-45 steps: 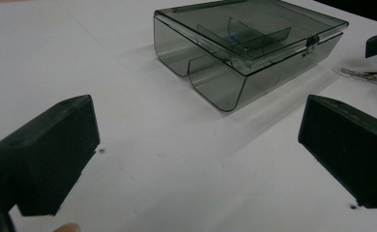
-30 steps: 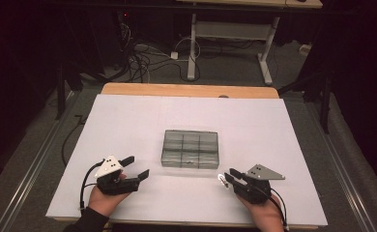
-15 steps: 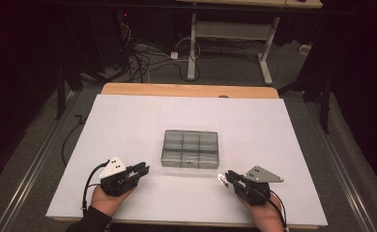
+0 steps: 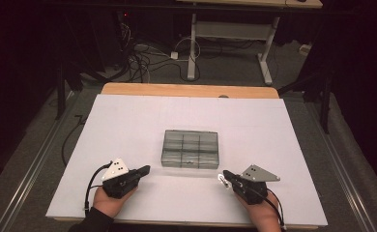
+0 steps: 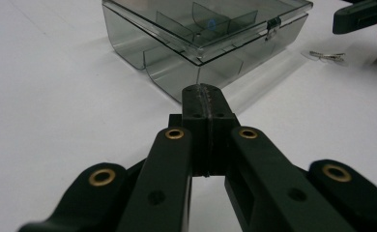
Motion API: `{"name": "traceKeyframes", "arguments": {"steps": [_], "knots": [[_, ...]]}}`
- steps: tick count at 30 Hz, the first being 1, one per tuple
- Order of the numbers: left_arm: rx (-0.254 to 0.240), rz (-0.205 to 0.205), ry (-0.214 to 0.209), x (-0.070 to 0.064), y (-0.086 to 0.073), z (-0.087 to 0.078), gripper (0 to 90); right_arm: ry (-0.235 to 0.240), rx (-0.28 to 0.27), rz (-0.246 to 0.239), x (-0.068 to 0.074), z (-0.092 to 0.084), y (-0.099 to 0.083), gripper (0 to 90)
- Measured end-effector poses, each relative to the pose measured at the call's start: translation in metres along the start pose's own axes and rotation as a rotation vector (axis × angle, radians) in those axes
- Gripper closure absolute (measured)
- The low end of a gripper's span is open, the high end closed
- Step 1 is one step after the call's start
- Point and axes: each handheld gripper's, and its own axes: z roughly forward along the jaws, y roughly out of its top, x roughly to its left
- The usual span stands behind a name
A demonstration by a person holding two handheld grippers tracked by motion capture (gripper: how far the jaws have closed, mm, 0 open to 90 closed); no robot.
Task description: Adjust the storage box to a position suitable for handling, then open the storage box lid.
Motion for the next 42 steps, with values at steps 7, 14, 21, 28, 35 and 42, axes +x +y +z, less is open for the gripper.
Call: {"name": "traceKeyframes", "arguments": {"steps": [7,14,21,28,35,42], "knots": [[-0.003,0.012,-0.012,-0.004,0.006,0.01,88.1,-0.001,0.002,-0.002,-0.003,-0.001,0.0,90.0],[-0.004,-0.007,-0.006,-0.005,0.015,0.019,88.1,-0.005,0.008,-0.001,-0.004,0.002,-0.001,90.0],[0.049,-0.01,0.016,-0.002,0.02,0.032,88.2,-0.008,0.001,0.007,-0.006,0.004,0.0,90.0],[0.082,-0.019,0.019,0.003,0.019,0.034,88.2,-0.012,0.012,0.009,-0.007,0.011,0.002,90.0],[0.091,-0.015,0.011,0.001,0.019,0.035,88.2,-0.004,0.018,-0.006,-0.004,0.016,0.005,90.0],[0.078,-0.036,0.001,0.003,0.019,0.036,88.2,-0.004,0.012,-0.014,-0.003,0.018,0.009,90.0]]}}
